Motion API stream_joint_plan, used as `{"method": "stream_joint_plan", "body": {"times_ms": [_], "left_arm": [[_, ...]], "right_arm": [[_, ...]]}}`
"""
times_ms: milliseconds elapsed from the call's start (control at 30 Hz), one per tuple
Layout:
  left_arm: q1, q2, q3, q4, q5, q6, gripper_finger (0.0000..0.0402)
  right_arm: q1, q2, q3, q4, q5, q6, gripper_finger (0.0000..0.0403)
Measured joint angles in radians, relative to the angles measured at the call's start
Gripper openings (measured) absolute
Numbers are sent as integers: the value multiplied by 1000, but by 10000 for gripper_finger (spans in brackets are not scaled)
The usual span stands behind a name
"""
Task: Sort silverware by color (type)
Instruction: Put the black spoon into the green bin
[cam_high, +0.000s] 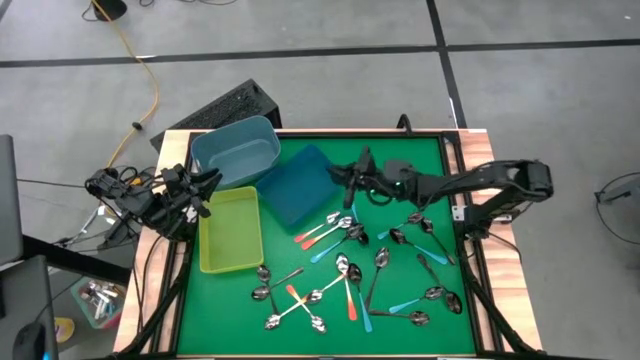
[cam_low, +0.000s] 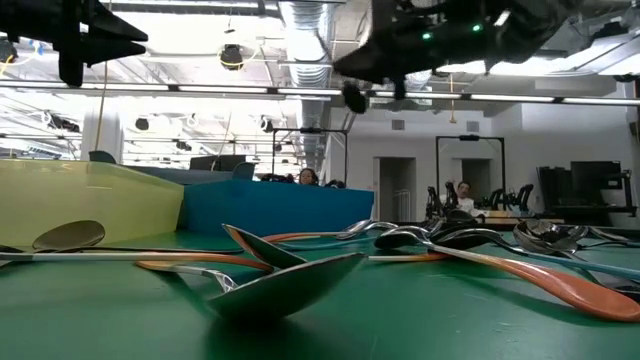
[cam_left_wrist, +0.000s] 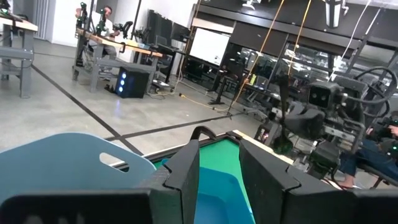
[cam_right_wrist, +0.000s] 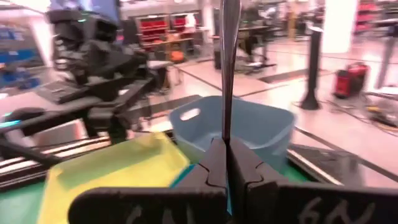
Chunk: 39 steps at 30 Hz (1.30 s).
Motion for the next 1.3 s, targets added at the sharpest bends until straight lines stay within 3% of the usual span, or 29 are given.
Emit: {"method": "stream_joint_plan", "body": {"times_ms": [300, 500, 700, 933, 1300], "left_arm": [[0, 0, 0, 0, -24, 0, 101], [0, 0, 0, 0, -25, 7, 101], [0, -1, 0, 12, -37, 7, 101], [0, -5, 37, 17, -61, 16, 101], [0, -5, 163, 16, 66, 169, 100]], "right_arm": [[27, 299, 305, -3, -206, -113, 9], [29, 473, 573, -139, -354, -169, 10], [56, 602, 799, -304, -447, -337, 10], [63, 678, 958, -454, -495, -455, 10], [54, 838, 1147, -420, -598, -453, 9]]}}
